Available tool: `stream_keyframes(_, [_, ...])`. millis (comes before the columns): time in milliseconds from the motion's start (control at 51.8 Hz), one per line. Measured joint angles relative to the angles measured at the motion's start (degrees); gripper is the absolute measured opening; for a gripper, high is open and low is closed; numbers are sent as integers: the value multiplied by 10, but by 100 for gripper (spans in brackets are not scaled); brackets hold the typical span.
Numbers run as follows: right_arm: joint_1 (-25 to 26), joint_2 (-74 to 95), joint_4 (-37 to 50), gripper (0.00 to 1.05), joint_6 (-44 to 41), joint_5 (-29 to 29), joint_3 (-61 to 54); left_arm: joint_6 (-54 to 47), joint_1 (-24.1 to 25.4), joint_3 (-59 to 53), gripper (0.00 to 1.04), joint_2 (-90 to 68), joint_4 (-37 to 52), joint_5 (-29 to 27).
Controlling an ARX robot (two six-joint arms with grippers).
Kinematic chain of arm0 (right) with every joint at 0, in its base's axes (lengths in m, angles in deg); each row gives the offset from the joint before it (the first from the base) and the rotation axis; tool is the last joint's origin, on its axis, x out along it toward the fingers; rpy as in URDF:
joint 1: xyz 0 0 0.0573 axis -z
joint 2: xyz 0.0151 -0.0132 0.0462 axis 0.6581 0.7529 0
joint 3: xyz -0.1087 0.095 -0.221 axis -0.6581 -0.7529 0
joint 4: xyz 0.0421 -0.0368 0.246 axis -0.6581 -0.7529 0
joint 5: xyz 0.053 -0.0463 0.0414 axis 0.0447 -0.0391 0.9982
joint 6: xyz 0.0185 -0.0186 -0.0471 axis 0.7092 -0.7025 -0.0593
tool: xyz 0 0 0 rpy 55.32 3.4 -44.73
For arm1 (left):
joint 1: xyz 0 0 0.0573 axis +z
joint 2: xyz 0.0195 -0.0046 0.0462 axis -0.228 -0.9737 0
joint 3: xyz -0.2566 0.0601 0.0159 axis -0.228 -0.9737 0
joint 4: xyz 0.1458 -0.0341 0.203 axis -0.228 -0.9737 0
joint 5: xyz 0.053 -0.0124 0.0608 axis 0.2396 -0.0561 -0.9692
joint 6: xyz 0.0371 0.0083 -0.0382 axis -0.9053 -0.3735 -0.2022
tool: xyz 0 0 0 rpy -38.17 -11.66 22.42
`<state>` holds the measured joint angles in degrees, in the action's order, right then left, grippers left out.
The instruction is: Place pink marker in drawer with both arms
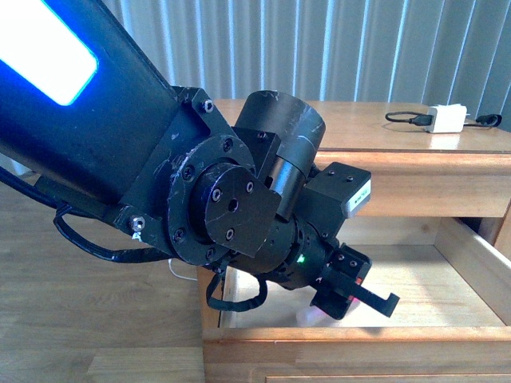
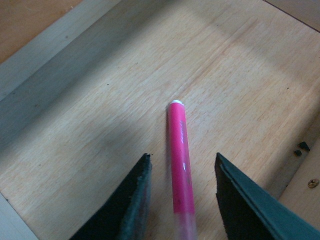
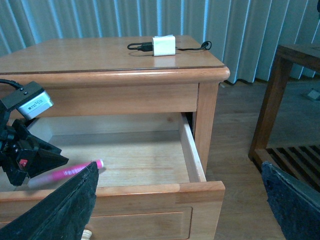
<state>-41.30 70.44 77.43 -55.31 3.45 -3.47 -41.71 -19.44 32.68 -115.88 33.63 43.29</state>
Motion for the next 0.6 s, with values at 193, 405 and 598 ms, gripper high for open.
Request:
stream_keyframes(193, [0, 0, 0, 96, 0, 0, 0, 10, 14, -45, 70, 40, 30, -15])
stream_keyframes(405, [0, 0, 0, 96, 0, 0, 0, 14, 59, -146, 101, 152, 82, -37])
stream_keyframes(598, [0, 0, 0, 96, 0, 0, 0, 18, 110, -257, 99, 305, 128, -83])
